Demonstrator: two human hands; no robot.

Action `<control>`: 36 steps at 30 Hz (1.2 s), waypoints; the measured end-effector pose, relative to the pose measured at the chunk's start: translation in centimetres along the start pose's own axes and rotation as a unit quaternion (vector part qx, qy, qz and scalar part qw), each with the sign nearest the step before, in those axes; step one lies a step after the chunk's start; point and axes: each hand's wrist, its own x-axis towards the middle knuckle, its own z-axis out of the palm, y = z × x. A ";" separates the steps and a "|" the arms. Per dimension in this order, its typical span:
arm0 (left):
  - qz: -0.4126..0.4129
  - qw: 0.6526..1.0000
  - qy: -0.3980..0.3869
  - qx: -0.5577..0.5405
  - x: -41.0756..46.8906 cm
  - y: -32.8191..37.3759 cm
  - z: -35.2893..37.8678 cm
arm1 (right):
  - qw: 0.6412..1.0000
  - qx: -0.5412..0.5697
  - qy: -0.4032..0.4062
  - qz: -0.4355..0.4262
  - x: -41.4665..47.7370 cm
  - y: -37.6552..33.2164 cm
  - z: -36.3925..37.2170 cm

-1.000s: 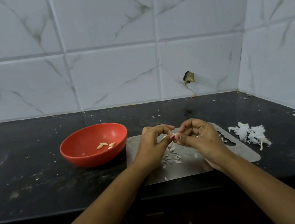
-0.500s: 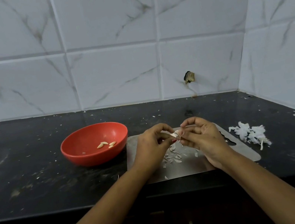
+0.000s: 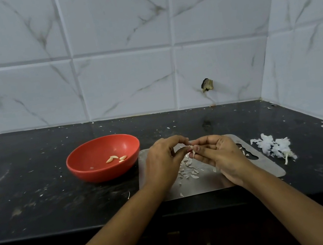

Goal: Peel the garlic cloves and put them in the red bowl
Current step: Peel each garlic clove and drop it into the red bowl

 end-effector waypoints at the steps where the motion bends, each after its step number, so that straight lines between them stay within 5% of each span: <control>1: 0.001 1.000 -0.001 0.003 0.0 0.0 0.0 | 1.000 0.002 0.000 0.002 0.0 0.0 0.0; 36: 0.089 0.989 -0.079 0.082 0.2 -0.1 0.7 | 0.999 0.025 0.030 -0.020 0.0 -0.2 0.1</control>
